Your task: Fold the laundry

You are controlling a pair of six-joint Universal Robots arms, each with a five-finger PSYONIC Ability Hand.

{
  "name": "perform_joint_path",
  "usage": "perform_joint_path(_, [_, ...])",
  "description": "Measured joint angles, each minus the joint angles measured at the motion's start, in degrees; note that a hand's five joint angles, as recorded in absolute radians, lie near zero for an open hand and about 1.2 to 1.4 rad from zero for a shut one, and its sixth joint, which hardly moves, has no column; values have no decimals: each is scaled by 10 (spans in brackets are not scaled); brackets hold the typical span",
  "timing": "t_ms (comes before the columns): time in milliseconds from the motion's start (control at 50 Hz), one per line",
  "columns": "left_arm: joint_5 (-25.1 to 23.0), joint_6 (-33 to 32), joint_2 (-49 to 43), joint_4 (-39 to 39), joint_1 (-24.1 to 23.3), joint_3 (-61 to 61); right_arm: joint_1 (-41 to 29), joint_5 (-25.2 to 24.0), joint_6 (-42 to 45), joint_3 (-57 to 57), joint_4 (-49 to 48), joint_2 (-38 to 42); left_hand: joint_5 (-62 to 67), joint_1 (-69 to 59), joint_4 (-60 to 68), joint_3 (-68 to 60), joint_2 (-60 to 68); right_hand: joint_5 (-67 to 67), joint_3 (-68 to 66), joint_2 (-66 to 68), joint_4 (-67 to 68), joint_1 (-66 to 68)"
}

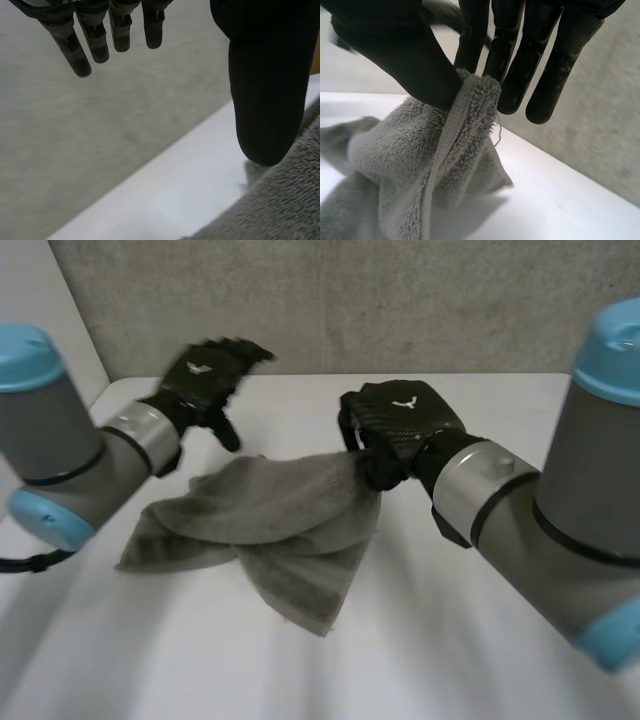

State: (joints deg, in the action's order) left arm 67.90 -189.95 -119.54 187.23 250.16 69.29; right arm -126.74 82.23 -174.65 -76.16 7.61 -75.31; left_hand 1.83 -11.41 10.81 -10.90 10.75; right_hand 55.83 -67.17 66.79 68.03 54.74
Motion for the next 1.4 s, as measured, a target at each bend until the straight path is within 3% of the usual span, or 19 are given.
perform_joint_path(200, [-159, 0, -119, -56, -62, -46, -25, -18, 42, -45, -2, -65, 1, -3, 5, -7, 9, 0, -4, 0, 3, 0])
perform_joint_path(280, [-178, -1, -145, -80, -83, -58, -22, -13, 54, -45, -4, -68, 136, -156, 147, -159, 162, 0, -4, 0, 3, 0])
perform_joint_path(300, [-176, -1, -148, -83, -86, -63, -21, -12, 56, -43, -4, -68, 266, -292, 277, -274, 277, 0, -4, 0, 3, 0])
perform_joint_path(360, [-131, 0, -152, -91, -93, -97, -18, -6, 65, -33, -5, -62, 433, -444, 457, -455, 458, 0, -4, 0, 3, 0])
perform_joint_path(380, [-131, 0, -152, -91, -93, -97, -18, -6, 65, -33, -5, -62, 433, -444, 457, -455, 458, 0, -4, 0, 3, 0])
perform_joint_path(420, [-66, 5, -146, -91, -92, -127, -16, 0, 68, -19, -5, -50, 514, -517, 525, -524, 526, 1, -4, 0, 3, 0])
perform_joint_path(440, [-66, 5, -146, -91, -92, -127, -16, 0, 68, -19, -5, -50, 514, -517, 525, -524, 526, 1, -4, 0, 3, 0])
perform_joint_path(460, [8, 13, -132, -90, -88, -153, -14, 6, 68, 2, -5, -33, 517, -519, 528, -526, 529, 1, -4, 0, 3, 0])
perform_joint_path(600, [201, 48, -37, -74, -64, -153, -4, 27, 66, 102, -5, 36, 563, -551, 581, -580, 583, 1, -4, 0, 3, 0])
perform_joint_path(700, [250, 57, 62, -59, -52, -54, 0, 41, 69, 175, -5, 77, 567, -555, 587, -585, 587, 1, -4, 0, 3, 0])
perform_joint_path(780, [256, 55, 118, -41, -51, 25, 1, 46, 72, 216, -3, 99, 568, -556, 587, -586, 588, 2, -4, 0, 3, 0])
perform_joint_path(900, [228, 50, 188, 47, -53, 170, -4, 45, 73, 222, 3, 104, 542, -537, 541, -541, 531, 2, -4, 0, 3, 0])
perform_joint_path(920, [213, 49, 192, 74, -52, 192, -5, 44, 73, 214, 3, 100, 436, -433, 447, -446, 444, 2, -4, 0, 3, 0])
perform_joint_path(960, [196, 48, 187, 95, -50, 204, -5, 42, 72, 200, 4, 91, 429, -431, 438, -432, 434, 3, -4, 0, 3, 0])
perform_joint_path(1000, [173, 48, 174, 113, -47, 206, -6, 40, 71, 185, 4, 77, 325, -313, 322, -323, 324, 3, -4, 0, 3, 0])
perform_joint_path(1020, [153, 49, 159, 122, -42, 201, -6, 39, 71, 178, 4, 71, 204, -200, 218, -217, 215, 3, -4, 0, 3, 0])
perform_joint_path(1040, [137, 49, 143, 124, -38, 193, -5, 38, 70, 169, 4, 61, 180, -188, 190, -191, 192, 3, -4, 0, 3, 0])
perform_joint_path(1220, [7, 55, 39, 31, 2, 122, -2, 35, 70, 150, 5, 33, 72, -80, 83, -83, 83, 3, -4, 0, 3, 0])
perform_joint_path(1400, [-52, 55, 6, -1, 7, 117, -4, 22, 69, 141, 6, 34, 60, -72, 70, -70, 71, 3, -4, 0, 3, 0])
